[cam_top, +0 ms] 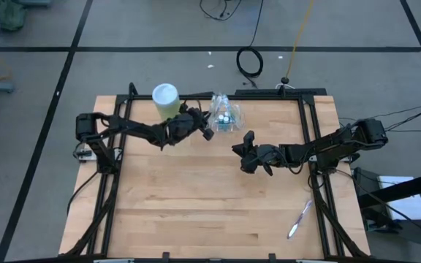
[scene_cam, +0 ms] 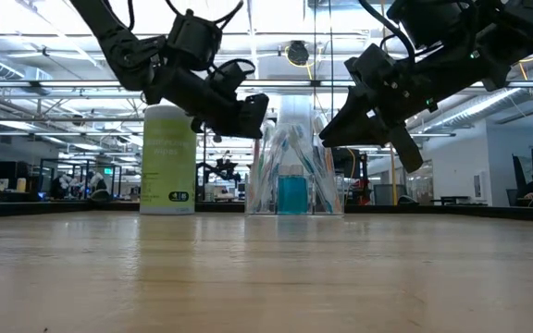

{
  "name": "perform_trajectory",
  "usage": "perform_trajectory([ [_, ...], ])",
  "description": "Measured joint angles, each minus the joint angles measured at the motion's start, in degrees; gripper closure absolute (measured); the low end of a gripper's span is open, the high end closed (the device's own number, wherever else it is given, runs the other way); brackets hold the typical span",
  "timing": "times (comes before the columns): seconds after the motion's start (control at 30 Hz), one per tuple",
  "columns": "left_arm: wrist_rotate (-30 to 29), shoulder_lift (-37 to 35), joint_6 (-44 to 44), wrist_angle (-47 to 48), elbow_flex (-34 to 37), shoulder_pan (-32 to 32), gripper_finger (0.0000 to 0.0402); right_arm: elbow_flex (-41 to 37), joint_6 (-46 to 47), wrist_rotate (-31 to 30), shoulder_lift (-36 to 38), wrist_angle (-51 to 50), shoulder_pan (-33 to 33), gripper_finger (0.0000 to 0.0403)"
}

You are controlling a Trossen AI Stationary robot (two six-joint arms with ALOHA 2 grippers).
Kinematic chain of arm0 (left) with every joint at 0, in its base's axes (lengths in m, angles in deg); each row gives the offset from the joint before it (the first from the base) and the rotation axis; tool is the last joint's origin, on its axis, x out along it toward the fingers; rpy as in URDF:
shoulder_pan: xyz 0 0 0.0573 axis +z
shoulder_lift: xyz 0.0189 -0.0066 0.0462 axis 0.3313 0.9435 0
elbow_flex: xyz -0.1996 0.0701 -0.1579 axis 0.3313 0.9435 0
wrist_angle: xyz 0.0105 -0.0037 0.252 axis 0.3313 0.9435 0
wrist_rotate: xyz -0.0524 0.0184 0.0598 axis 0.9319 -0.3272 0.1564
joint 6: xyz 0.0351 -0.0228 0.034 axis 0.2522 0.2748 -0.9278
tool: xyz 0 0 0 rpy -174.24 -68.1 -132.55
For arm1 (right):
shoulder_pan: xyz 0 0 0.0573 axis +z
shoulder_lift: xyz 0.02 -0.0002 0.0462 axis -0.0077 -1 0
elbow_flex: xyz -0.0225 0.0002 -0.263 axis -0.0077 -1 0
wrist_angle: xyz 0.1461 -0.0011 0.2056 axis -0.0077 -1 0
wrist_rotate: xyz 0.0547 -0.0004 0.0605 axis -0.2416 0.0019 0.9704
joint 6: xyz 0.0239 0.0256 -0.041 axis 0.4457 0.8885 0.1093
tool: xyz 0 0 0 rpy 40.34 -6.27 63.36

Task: Pick & Place toothbrushing station
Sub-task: Put the orange toothbrush into the transparent organizer, then put the purple toothbrush into the transparent organizer

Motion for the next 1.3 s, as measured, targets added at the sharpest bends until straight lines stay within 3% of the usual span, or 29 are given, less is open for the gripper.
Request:
perform_trajectory([
  [0.17,0.51,-0.02,-0.55,3.32,-0.02,1.67,0.035,0.0,0.01,0.02,0.0,0.0,0.0,0.0348],
  [0.33,4.63,-0.07,1.55,8.33,-0.09,3.45,0.035,0.0,-0.01,0.02,0.0,-0.01,0.0,0.0348],
  [0.57,7.84,-0.07,-0.59,8.49,-0.09,3.69,0.0346,0.0,0.01,0.02,0.0,-0.02,0.0,0.0348],
  [1.0,7.23,0.02,0.97,10.18,-0.02,3.5,0.0223,0.0,0.02,0.02,0.0,-0.04,0.0,0.0348],
  [1.3,11.87,0.15,5.46,20.12,0.09,3.45,0.0202,0.0,0.02,0.02,0.0,-0.04,0.0,0.0348],
])
